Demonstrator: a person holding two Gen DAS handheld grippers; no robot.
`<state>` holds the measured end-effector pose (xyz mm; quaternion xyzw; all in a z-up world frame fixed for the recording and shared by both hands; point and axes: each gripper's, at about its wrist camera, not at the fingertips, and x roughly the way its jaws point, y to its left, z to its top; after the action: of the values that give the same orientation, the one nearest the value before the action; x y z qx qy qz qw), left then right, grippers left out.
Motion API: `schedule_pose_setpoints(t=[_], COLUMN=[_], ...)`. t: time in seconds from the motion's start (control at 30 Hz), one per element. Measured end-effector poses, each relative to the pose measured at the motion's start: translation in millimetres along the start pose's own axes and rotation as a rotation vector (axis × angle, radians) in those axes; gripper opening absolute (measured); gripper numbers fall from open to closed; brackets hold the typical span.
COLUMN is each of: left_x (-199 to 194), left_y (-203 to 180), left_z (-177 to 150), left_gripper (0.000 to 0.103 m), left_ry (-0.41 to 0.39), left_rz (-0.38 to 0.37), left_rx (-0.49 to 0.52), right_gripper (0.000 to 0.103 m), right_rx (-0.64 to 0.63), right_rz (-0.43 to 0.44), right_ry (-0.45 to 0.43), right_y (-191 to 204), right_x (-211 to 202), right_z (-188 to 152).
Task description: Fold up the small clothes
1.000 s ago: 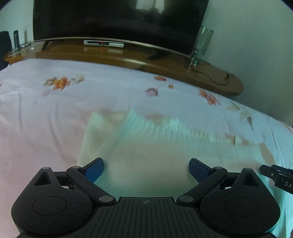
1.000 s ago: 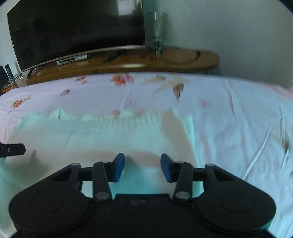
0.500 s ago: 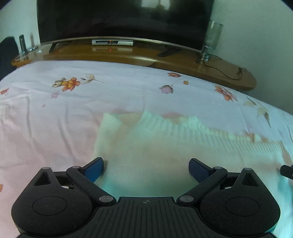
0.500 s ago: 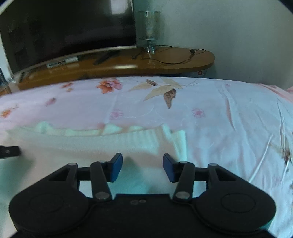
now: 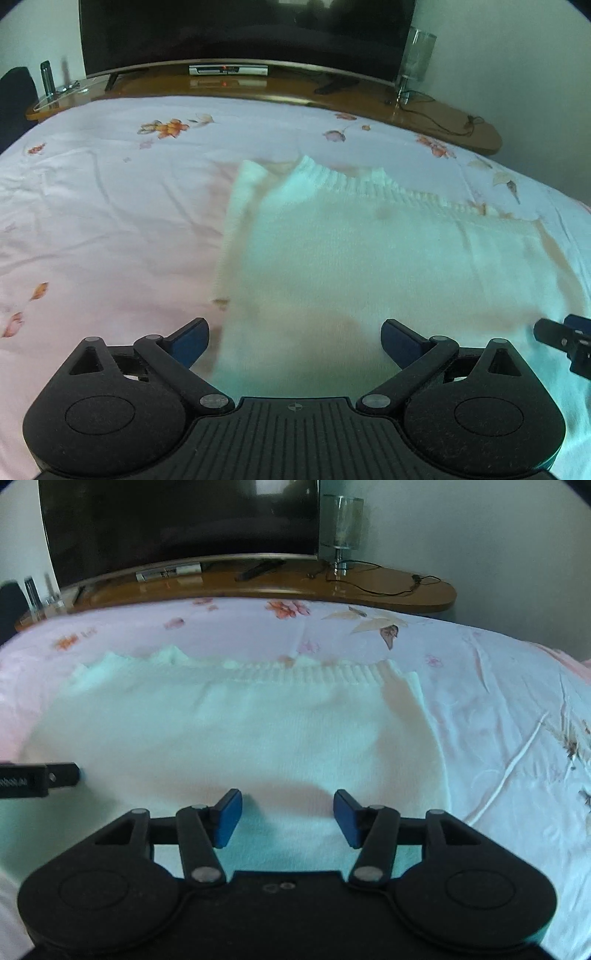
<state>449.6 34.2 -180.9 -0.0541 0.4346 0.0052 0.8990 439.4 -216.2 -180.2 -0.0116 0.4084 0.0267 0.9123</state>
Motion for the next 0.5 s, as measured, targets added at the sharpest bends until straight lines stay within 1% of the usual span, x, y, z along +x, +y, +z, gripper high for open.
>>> schedule_pose_setpoints(t=[0.07,0.2,0.3,0.4,0.5], left_x=[-10.8,-28.6,-35.6,-37.9,-41.3], left_y=[8.0,23.9,33.1,39.6,36.8], left_z=[-5.3,-21.9,-39.1,-55.8,-67.3], left_gripper=[0.099,0.1,0.099,0.099,0.099], left_ry=[-0.001,0.022,0.046,0.09,0.089], left_rz=[-0.013,-0.05,-0.079,-0.113,-0.112], left_rx=[-0.021,-0.081,-0.118,-0.172,-0.179], right_gripper=[0.054,0.055,0.055,0.055,0.055], right_rx=[-0.004,0.008,0.009,0.014,0.01], right_rz=[0.004,0.041,0.063,0.086,0.092], right_ry=[-0.014,-0.025,-0.028,-0.015,-0.009], right_y=[4.8,16.1,25.6,33.8,40.7], right_x=[-12.1,-27.9,-36.3,-41.1,-44.6], right_z=[-3.1,-10.7,-18.5,-28.5,-36.6])
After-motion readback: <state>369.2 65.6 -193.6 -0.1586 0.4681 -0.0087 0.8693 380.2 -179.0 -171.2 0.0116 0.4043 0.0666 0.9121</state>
